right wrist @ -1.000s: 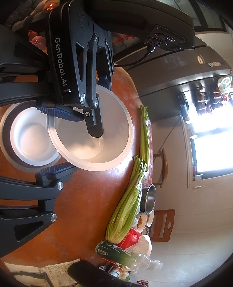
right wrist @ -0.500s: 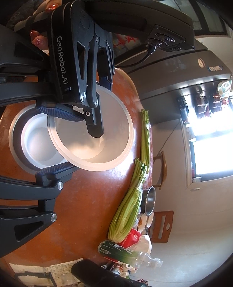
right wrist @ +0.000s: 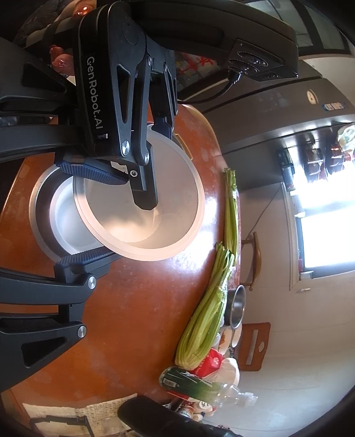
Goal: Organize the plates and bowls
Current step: 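Lift the white paper bowl with the left tool and carry it over the steel bowl, then lower the white bowl into the steel bowl and open the left tool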
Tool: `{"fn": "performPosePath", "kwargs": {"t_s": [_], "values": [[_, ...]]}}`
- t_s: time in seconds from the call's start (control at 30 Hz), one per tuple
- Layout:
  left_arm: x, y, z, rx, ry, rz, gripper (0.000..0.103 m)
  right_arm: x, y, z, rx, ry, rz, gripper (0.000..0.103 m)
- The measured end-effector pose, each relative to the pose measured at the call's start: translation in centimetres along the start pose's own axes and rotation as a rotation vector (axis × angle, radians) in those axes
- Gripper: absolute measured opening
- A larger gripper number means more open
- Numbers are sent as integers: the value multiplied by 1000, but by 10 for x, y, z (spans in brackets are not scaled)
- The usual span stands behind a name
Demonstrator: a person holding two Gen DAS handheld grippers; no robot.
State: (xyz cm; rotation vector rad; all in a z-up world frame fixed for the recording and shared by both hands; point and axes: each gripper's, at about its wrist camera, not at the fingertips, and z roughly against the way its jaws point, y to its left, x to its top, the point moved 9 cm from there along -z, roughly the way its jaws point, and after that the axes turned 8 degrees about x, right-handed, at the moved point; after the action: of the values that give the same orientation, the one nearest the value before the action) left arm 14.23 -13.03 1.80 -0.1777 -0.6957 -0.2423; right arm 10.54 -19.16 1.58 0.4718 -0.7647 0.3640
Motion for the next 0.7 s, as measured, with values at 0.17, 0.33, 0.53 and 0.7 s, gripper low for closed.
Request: {"fn": "performPosePath", "kwargs": {"t_s": [0.17,0.33,0.53,0.7], "values": [[-9,0,-9,-2,23,0,48,-11,-3,-4,4,23,-10,48],[-18,0,-20,-4,51,3,48,-21,-5,-11,8,49,-15,48],[-27,3,-32,-2,84,10,48,-31,-6,-17,18,72,-28,48],[-31,0,-38,-6,96,4,48,-37,-10,-22,19,89,-40,48]]}}
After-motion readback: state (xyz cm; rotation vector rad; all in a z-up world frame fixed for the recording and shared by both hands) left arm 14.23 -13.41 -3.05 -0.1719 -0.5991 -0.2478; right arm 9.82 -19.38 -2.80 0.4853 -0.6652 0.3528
